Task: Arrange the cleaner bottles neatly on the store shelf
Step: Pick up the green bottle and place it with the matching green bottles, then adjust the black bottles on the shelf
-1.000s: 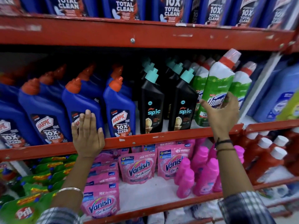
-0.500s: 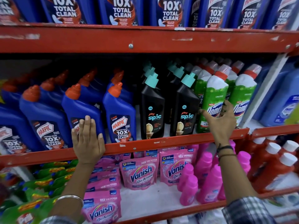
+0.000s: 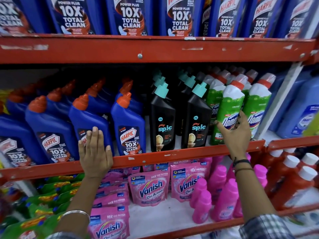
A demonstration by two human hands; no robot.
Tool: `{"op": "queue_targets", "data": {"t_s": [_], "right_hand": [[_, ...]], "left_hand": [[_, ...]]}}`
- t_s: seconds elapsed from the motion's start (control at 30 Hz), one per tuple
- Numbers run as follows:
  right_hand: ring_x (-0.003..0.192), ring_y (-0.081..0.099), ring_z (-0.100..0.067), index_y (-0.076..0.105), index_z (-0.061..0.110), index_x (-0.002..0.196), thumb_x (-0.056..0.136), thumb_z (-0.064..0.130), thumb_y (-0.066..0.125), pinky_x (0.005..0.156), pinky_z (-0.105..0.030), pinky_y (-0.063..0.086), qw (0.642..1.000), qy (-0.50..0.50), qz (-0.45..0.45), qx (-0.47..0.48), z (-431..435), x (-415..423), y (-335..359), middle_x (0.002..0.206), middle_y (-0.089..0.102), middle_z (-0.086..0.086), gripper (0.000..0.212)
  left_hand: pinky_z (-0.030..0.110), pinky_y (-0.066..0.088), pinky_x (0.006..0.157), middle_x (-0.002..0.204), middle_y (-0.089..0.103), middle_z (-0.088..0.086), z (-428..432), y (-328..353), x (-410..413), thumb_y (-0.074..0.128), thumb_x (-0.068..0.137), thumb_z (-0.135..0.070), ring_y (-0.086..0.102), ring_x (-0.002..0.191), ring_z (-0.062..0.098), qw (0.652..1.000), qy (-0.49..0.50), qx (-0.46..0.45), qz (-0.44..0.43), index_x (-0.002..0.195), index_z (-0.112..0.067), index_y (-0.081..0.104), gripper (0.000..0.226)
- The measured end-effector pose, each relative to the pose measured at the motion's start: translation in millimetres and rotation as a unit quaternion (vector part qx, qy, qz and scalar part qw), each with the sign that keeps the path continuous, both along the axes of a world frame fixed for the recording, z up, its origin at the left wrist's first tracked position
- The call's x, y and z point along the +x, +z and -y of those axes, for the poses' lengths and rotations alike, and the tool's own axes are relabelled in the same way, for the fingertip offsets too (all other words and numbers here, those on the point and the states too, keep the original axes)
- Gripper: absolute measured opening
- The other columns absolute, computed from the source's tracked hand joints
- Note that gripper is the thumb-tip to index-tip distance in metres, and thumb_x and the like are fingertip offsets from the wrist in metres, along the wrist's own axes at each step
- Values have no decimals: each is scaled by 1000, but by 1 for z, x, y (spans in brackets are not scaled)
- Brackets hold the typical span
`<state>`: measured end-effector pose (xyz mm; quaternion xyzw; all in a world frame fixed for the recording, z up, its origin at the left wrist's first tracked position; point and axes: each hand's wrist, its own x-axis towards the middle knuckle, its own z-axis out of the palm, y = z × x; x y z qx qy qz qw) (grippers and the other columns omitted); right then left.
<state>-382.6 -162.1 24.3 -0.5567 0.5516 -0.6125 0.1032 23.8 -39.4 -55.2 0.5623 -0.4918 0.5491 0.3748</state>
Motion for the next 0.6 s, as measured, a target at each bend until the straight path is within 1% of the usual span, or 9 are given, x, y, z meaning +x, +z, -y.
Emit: {"op": "queue_targets", "data": {"t_s": [0.1, 0.17, 0.2, 0.27, 0.3, 0.37, 0.47, 0.53, 0.6], "right_hand": [[114, 57, -25, 40, 25, 134, 61, 77, 64, 93, -49, 50, 1000, 2, -18, 13, 10, -6, -7, 128, 59, -3, 93], [111, 56, -23, 39, 23, 135, 63, 77, 63, 93, -51, 49, 999, -4, -29, 18, 6, -4, -6, 128, 58, -7, 93], [112, 54, -24, 38, 20, 137, 66, 73, 65, 96, -51, 48, 999, -3, -32, 16, 0, -1, -3, 130, 56, -10, 93], [123, 46, -30, 36, 10, 140, 74, 56, 71, 103, -46, 41, 999, -5, -45, 7, -12, 5, 1, 136, 47, -17, 87], [126, 41, -33, 36, 7, 139, 77, 49, 72, 103, -44, 37, 999, -16, -44, -2, -18, 9, 2, 138, 42, -20, 84], [123, 41, -33, 39, 5, 133, 80, 44, 72, 103, -41, 38, 997, -24, -19, -67, -32, 19, 7, 132, 40, -20, 73], [106, 49, -21, 49, 5, 121, 85, 33, 69, 94, -26, 42, 983, 40, 26, -174, -57, 45, 25, 116, 47, -12, 50], [100, 54, -17, 53, 8, 116, 87, 25, 68, 89, -26, 46, 972, 116, 45, -200, -71, 68, 44, 111, 52, -8, 38], [102, 59, -17, 54, 9, 116, 88, 22, 68, 90, -26, 48, 959, 203, 40, -193, -80, 92, 63, 110, 59, -9, 34]], "left_hand": [[39, 4, 121, 161, 11, 5, 0, 0, 0, 34, 98, -26, 10, 148, 21, 1000, 7, 0, 1, 151, -4, 21, 59], [40, 3, 121, 161, 11, 5, -1, 0, 0, 34, 98, -26, 10, 148, 21, 1000, 12, 3, -2, 151, -4, 20, 59], [40, 3, 121, 161, 10, 5, -1, 0, -1, 34, 98, -26, 10, 148, 20, 1000, 13, 6, -4, 151, -4, 20, 59], [40, 2, 121, 161, 9, 4, -4, 0, -2, 35, 98, -26, 9, 148, 20, 1000, 12, 17, -10, 151, -5, 18, 60], [40, 1, 121, 161, 7, 4, -5, 0, -3, 35, 97, -26, 8, 148, 19, 1000, 9, 24, -13, 152, -5, 17, 61], [40, -1, 121, 161, 6, 2, -8, 3, -7, 36, 97, -26, 7, 148, 18, 999, -1, 38, -20, 152, -6, 16, 62], [41, -3, 121, 161, 6, -2, -15, 15, -19, 36, 99, -26, 8, 148, 17, 998, -27, 29, -45, 149, -7, 25, 55], [42, 1, 121, 160, 12, -2, -19, 36, -28, 37, 101, -26, 9, 148, 18, 996, -69, 9, -57, 142, -7, 35, 45], [44, 15, 119, 152, 31, 7, -21, 71, -39, 41, 100, -21, 20, 145, 23, 987, -142, 6, -78, 135, -5, 43, 38]]}}
